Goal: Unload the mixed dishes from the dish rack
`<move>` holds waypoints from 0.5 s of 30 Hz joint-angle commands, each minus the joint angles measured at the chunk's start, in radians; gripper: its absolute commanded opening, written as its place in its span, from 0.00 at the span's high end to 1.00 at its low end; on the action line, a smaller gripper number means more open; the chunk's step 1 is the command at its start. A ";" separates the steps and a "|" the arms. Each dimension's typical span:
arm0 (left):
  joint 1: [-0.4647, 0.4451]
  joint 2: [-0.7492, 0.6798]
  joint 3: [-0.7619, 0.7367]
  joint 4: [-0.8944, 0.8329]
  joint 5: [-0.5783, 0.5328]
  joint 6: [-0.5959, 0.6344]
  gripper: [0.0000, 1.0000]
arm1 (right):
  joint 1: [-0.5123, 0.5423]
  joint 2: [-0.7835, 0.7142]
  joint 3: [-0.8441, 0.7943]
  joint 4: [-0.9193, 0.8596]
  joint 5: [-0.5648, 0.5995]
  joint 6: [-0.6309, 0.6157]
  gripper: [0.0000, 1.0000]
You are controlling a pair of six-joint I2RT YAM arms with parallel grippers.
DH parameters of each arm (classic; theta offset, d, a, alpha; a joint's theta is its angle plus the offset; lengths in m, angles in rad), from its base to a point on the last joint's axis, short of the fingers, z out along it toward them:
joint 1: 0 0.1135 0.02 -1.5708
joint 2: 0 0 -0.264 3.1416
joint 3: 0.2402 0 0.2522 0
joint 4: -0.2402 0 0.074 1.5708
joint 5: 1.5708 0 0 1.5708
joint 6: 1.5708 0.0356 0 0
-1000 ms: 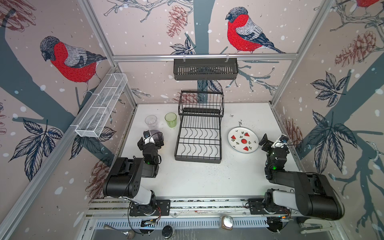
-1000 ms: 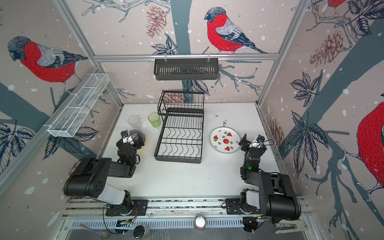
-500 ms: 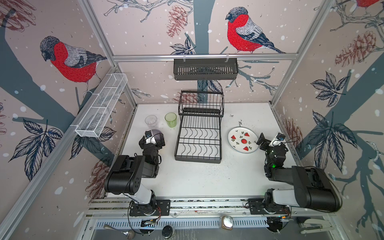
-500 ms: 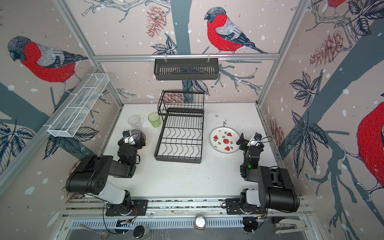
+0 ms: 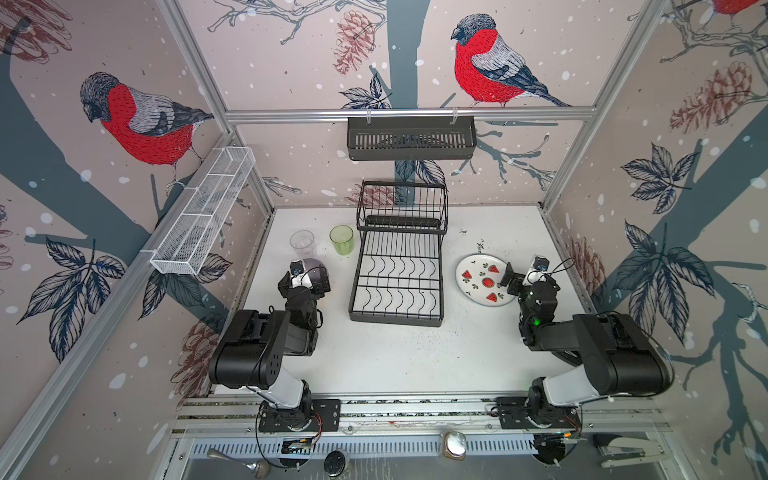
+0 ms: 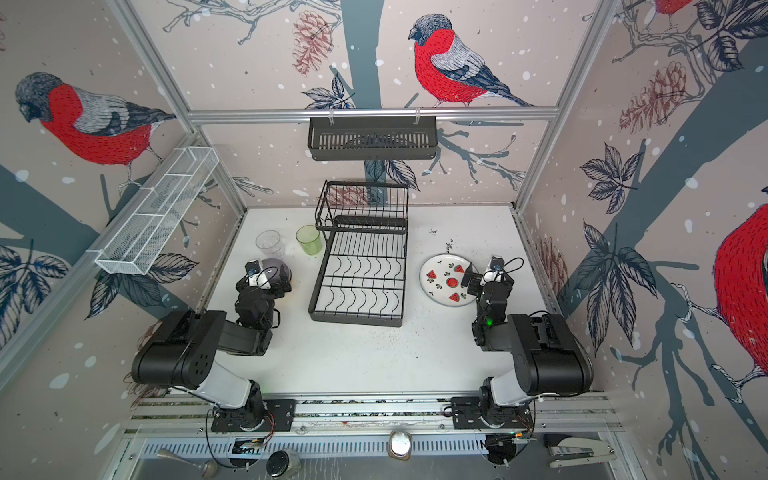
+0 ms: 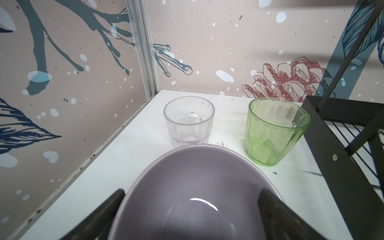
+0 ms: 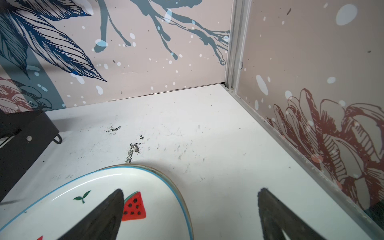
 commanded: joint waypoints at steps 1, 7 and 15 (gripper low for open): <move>-0.008 0.000 0.000 0.040 0.006 0.015 0.02 | 0.000 0.003 0.005 0.011 0.020 -0.020 0.00; -0.008 0.001 0.001 0.040 0.005 0.015 0.02 | 0.001 0.001 0.006 0.011 0.019 -0.020 0.01; -0.008 0.002 0.007 0.029 0.007 0.015 0.02 | 0.001 0.003 0.006 0.009 0.019 -0.020 0.00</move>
